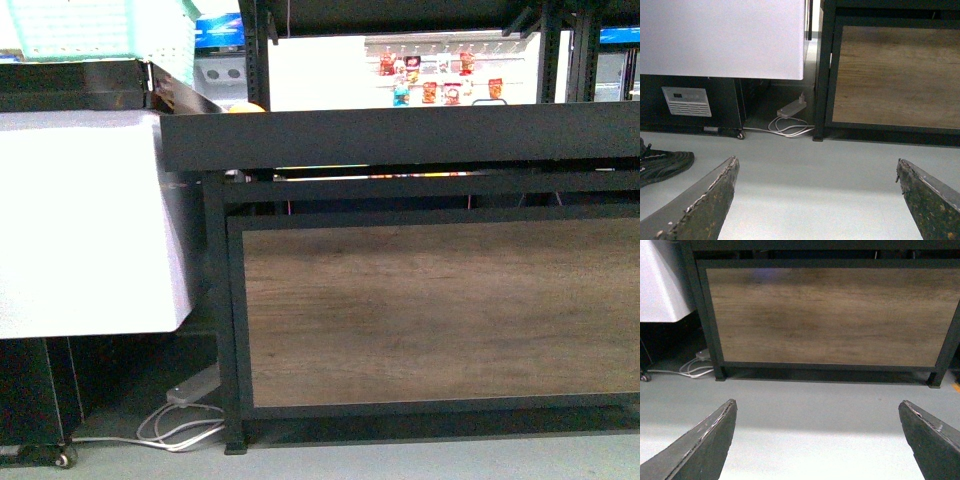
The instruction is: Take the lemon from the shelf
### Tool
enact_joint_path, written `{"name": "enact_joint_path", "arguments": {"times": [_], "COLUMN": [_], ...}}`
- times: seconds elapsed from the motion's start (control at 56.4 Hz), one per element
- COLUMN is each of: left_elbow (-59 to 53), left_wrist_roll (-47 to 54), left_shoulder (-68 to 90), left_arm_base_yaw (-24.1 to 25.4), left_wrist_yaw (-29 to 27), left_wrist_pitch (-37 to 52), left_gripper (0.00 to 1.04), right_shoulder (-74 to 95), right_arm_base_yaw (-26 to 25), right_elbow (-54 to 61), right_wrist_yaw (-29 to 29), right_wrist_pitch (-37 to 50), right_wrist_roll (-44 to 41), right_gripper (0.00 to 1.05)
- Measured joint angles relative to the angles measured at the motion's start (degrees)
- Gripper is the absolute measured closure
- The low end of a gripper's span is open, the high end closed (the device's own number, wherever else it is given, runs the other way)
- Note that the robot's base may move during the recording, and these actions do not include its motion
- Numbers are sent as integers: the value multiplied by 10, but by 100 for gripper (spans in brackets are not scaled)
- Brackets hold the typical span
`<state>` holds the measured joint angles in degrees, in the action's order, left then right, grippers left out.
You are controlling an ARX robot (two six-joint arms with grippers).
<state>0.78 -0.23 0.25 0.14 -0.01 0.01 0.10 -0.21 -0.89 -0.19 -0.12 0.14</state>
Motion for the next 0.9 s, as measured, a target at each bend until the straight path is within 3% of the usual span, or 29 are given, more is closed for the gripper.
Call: {"name": "enact_joint_path", "arguments": {"times": [0.904], "left_elbow": [0], "left_wrist_roll": [0], "left_shoulder": [0], "left_arm_base_yaw": [0], "left_wrist_yaw": [0], "left_wrist_pitch": [0], "left_gripper": [8], "right_shoulder": [0], "right_arm_base_yaw": [0], "right_elbow": [0], "right_wrist_yaw": [0], "right_wrist_pitch": [0], "right_wrist_roll": [0], "right_gripper": [7]}}
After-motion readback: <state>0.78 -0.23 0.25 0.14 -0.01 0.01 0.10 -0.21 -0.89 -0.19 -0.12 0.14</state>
